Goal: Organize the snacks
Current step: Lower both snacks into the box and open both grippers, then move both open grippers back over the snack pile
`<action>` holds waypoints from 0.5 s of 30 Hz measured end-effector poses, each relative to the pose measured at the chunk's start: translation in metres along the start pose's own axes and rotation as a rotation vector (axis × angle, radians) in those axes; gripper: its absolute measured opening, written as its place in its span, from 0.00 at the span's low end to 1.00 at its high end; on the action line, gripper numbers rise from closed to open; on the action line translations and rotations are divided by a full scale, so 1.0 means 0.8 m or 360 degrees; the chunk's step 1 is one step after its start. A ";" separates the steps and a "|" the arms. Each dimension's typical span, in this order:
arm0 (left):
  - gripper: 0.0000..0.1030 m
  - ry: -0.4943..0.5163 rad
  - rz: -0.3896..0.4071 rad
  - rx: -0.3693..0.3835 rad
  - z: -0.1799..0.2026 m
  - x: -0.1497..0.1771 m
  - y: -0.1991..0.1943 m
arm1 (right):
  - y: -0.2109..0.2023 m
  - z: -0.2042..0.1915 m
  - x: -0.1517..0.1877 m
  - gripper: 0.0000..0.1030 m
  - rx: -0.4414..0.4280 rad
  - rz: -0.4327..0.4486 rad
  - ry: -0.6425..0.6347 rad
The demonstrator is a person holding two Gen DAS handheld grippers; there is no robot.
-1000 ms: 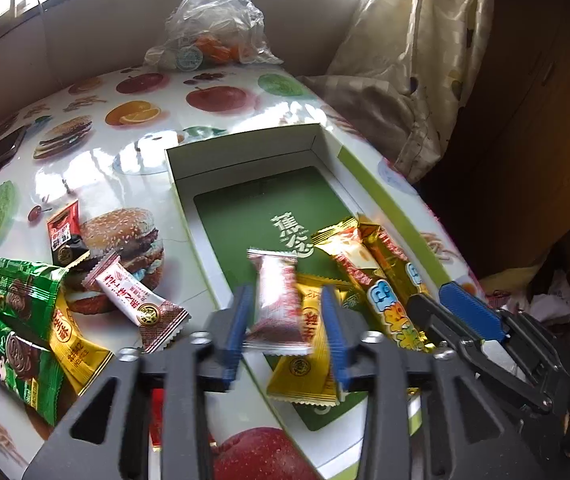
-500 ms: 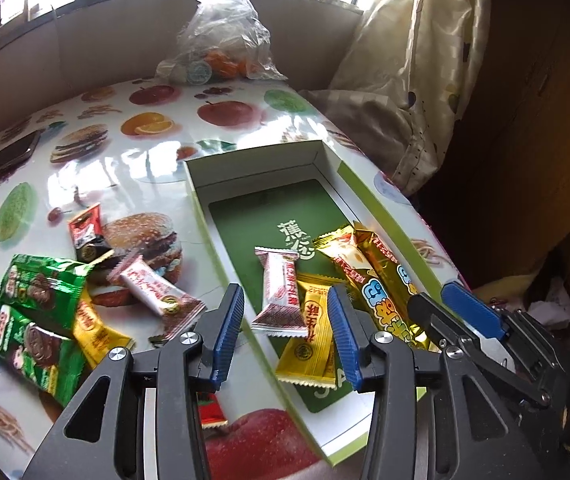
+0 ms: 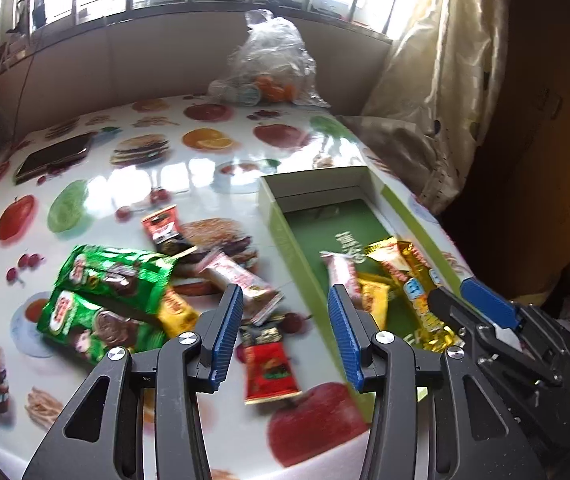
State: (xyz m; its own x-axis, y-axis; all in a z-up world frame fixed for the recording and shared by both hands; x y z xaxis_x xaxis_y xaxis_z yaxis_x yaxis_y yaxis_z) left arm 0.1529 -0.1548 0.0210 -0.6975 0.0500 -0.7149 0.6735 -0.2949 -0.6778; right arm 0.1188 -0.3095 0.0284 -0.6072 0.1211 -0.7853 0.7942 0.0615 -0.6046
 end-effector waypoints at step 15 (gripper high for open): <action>0.44 -0.0223 0.0033 -0.0206 -0.116 0.012 -0.026 | 0.006 -0.067 0.000 0.41 -0.0157 -0.0006 -0.0109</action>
State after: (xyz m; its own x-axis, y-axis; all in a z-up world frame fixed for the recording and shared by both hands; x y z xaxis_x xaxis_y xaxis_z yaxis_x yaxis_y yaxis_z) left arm 0.1548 -0.0597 0.0126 -0.7045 -0.0908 -0.7039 0.7075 -0.1690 -0.6862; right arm 0.1238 -0.2564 0.0325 -0.6076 0.0532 -0.7924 0.7885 0.1596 -0.5939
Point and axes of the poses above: each gripper's, at about its wrist camera, not at the fingertips, and y roughly the way its jaws point, z to its right, x to its underside, the point moved 7 cm from there along y, roughly the way its jaws point, and after that the axes turned 7 degrees about z, right-handed, at the moved point
